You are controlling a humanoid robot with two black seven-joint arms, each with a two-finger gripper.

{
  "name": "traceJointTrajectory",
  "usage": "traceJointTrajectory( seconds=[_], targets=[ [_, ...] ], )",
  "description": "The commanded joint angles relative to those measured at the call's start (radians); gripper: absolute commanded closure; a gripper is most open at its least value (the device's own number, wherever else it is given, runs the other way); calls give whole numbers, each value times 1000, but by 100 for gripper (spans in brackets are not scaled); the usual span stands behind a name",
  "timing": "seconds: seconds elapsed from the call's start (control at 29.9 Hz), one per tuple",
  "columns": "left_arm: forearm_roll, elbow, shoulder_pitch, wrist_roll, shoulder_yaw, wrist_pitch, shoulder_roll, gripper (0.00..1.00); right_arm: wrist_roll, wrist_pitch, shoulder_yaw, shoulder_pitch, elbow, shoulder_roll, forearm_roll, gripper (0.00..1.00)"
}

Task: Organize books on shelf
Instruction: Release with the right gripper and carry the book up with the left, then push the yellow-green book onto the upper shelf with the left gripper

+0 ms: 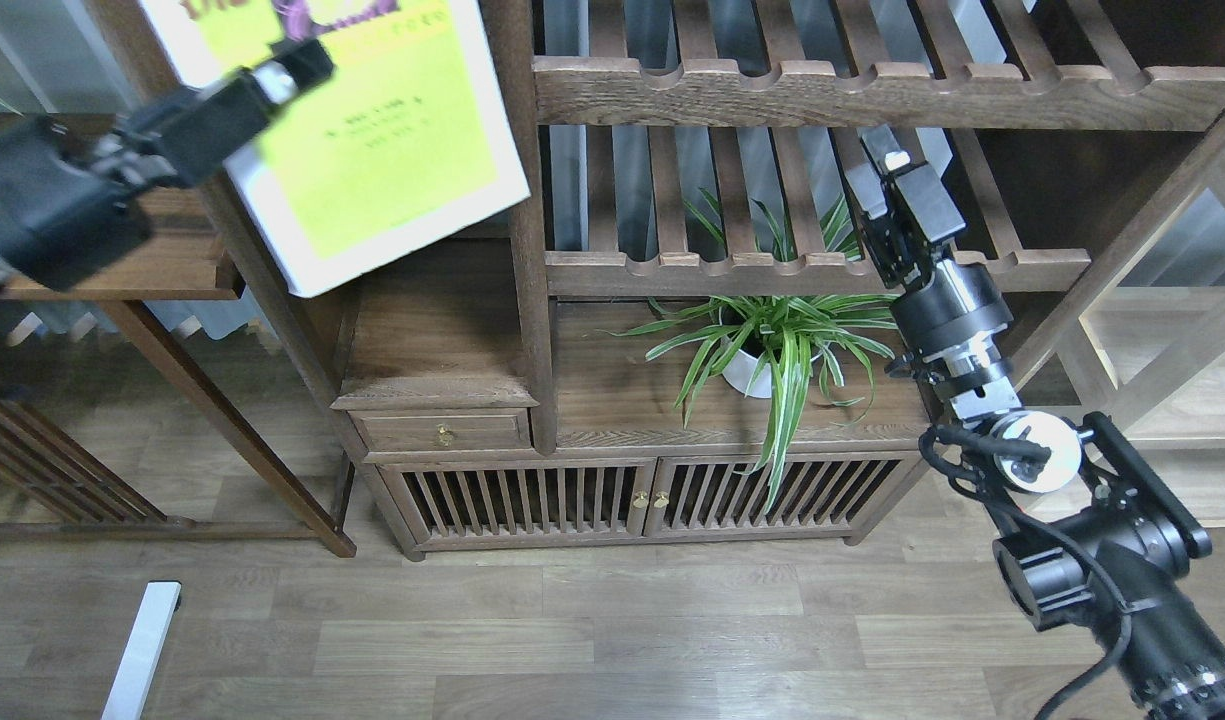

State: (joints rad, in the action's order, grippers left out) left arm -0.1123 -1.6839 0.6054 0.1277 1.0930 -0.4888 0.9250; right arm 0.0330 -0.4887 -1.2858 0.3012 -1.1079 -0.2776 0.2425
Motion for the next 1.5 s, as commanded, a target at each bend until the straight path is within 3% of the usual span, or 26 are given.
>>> traceJointTrajectory(
  seconds=[0.0,0.4,0.87,1.17,1.47],
  targets=[
    [5,-19,-13,1,65,0,57,97,1,0,5,-37,10,-12,-11,20],
    [170,-23,-13,6,211,0,186,97,1,0,8,-67,37,-11,-43,17],
    [235,-13,-15,-3,255,1,196,98,1,0,3,-60,40,-12,-43,16],
    [237,44,-15,-45,251,144,175,98,1,0,7,-54,48,-9,-43,16],
    [295,69,-15,-60,245,271,6,98,1,0,7,-40,69,0,-42,16]
  ],
)
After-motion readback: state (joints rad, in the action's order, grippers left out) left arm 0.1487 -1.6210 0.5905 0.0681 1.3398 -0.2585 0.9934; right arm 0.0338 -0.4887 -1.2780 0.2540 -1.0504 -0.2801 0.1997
